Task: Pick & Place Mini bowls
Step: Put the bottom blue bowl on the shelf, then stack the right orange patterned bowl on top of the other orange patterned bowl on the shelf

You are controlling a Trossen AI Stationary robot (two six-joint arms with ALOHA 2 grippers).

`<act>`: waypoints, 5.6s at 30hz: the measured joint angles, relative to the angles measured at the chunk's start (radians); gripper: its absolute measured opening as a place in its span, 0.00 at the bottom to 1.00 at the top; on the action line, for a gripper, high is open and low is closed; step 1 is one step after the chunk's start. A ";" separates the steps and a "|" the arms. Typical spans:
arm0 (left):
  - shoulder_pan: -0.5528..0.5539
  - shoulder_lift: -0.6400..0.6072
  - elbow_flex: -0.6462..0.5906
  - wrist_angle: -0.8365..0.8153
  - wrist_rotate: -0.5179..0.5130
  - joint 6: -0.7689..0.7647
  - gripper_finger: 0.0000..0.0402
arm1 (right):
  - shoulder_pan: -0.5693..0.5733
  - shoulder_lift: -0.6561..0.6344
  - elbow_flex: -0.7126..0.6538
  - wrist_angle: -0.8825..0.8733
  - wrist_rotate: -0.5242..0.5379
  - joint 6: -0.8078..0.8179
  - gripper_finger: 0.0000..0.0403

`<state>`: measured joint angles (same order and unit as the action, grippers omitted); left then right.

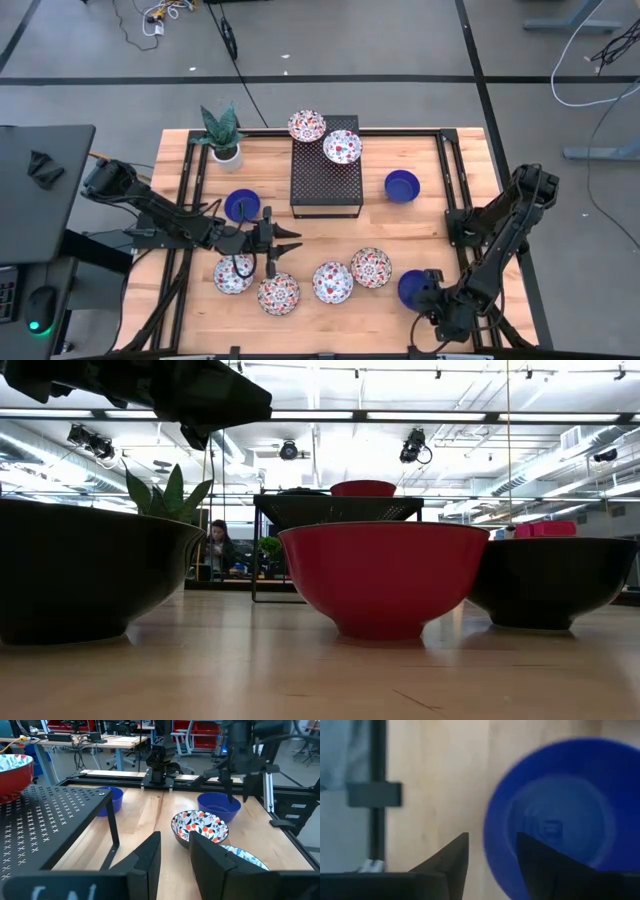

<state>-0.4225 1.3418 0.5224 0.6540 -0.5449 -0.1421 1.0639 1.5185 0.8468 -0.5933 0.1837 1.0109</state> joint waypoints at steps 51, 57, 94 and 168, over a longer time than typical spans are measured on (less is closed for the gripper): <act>-0.108 -0.113 -0.001 -0.145 -0.188 -0.030 0.26 | -0.980 0.174 0.631 -0.031 0.034 -1.319 0.01; -0.108 -0.112 -0.001 -0.151 -0.188 -0.031 0.26 | -1.027 0.203 0.631 -0.022 0.034 -1.334 0.02; -0.108 -0.112 -0.001 -0.162 -0.188 -0.038 0.26 | -0.987 0.149 0.630 0.004 0.243 -1.305 0.40; 0.064 0.213 0.287 0.004 0.359 0.251 0.28 | -0.381 -0.175 0.080 0.198 0.079 -0.865 0.02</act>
<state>-0.3581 1.5546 0.8095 0.6582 -0.1864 0.1094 0.6833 1.3430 0.9268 -0.3951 0.2626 0.1457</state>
